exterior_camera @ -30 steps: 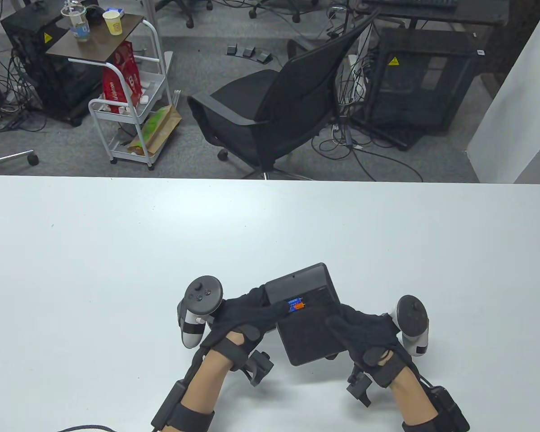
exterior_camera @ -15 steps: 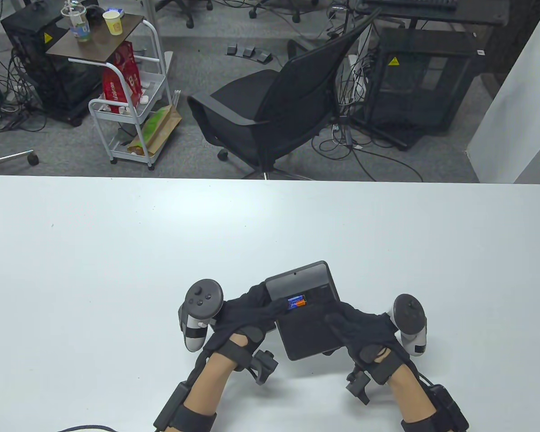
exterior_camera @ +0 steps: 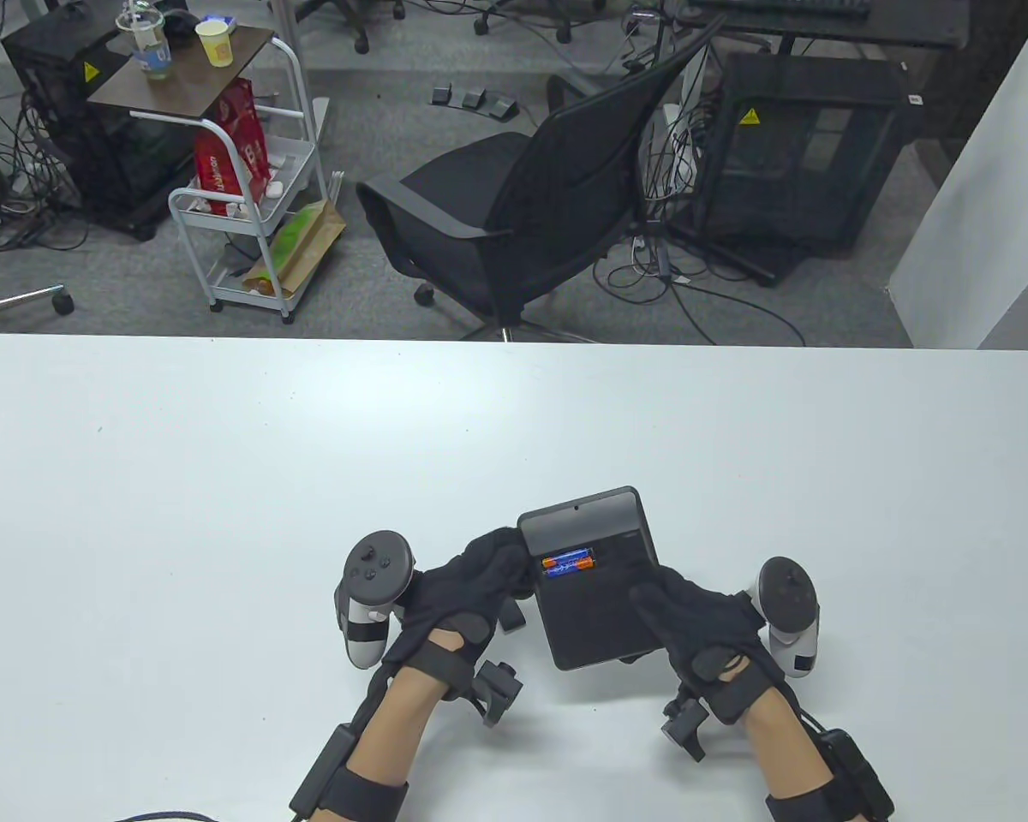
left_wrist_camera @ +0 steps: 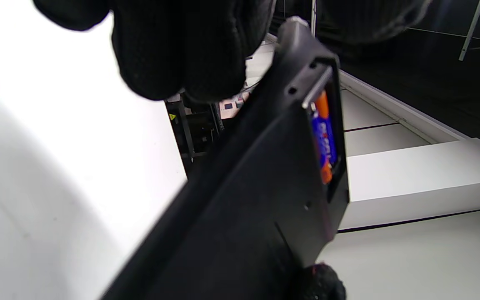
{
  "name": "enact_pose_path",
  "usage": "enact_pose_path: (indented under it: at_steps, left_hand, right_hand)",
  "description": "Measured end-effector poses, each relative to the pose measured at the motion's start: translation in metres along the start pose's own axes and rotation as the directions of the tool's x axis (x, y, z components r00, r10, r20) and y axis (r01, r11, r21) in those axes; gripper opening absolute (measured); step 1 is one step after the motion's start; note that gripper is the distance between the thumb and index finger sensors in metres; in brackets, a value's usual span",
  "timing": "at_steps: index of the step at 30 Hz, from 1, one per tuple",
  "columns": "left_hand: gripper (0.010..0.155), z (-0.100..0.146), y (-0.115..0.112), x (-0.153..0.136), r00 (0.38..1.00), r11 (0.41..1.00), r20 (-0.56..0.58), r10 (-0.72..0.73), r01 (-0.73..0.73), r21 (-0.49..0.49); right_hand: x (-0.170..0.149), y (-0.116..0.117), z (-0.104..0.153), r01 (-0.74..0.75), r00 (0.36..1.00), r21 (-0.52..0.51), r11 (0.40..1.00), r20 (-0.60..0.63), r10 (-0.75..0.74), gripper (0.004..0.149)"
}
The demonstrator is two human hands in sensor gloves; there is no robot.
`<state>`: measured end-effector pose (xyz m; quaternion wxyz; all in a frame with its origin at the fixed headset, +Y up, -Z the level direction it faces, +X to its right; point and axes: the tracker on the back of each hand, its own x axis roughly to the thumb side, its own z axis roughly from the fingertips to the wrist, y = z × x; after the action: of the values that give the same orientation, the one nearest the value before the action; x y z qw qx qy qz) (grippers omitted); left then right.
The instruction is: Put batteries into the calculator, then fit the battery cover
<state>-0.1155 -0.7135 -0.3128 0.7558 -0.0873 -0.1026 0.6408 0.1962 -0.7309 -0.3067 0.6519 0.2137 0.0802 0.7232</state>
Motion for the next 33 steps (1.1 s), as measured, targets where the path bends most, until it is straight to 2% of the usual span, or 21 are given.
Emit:
enact_pose_path:
  at_steps: [3,5,8,12,15,17,19,25,28,29,33]
  left_hand:
    - [0.072,0.0,0.004,-0.002,1.0,0.999,-0.017,-0.005,0.005,0.034]
    - [0.069,-0.001,0.007,-0.003,0.997,0.996,-0.034,-0.062,0.064,0.062]
    - [0.065,-0.003,0.009,-0.006,0.962,0.958,-0.071,-0.265,0.271,0.095]
    - [0.063,-0.011,-0.001,-0.011,0.82,0.823,-0.109,-0.561,0.567,0.027]
    - [0.064,-0.017,-0.011,-0.018,0.71,0.717,-0.107,-0.696,0.695,-0.055]
    - [0.064,-0.022,-0.02,-0.025,0.617,0.621,-0.077,-0.783,0.772,-0.133]
    - [0.063,-0.025,-0.028,-0.03,0.528,0.529,-0.062,-0.847,0.825,-0.198]
    - [0.06,-0.03,-0.042,-0.044,0.392,0.368,0.009,-0.92,0.869,-0.33]
    - [0.058,-0.031,-0.043,-0.048,0.345,0.322,0.008,-0.939,0.885,-0.336]
    - [0.057,-0.031,-0.043,-0.047,0.349,0.33,0.005,-0.937,0.891,-0.311]
    - [0.052,-0.028,-0.043,-0.041,0.27,0.26,0.019,-0.963,0.943,-0.207]
  right_hand:
    - [0.001,-0.004,0.0,0.018,1.0,-0.027,0.999,0.007,-0.018,0.053]
    - [0.001,-0.008,0.001,0.02,1.0,-0.052,0.998,0.009,-0.02,0.053]
    - [0.001,-0.014,0.002,0.035,0.999,-0.095,0.995,0.006,-0.035,0.053]
    - [-0.001,-0.024,0.004,0.033,0.999,-0.158,0.987,-0.011,-0.035,0.053]
    - [-0.001,-0.029,0.006,0.029,0.999,-0.197,0.98,-0.018,-0.033,0.053]
    - [-0.001,-0.032,0.007,0.03,0.999,-0.221,0.975,-0.023,-0.036,0.053]
    - [0.0,-0.034,0.008,0.03,0.999,-0.233,0.972,-0.027,-0.038,0.053]
    - [0.0,-0.036,0.008,0.031,0.999,-0.244,0.969,-0.024,-0.038,0.053]
    - [0.0,-0.036,0.009,0.032,0.999,-0.247,0.968,-0.023,-0.039,0.053]
    - [0.0,-0.036,0.009,0.032,0.999,-0.248,0.968,-0.023,-0.039,0.053]
    - [0.001,-0.038,0.009,0.037,0.999,-0.25,0.968,-0.022,-0.044,0.053]
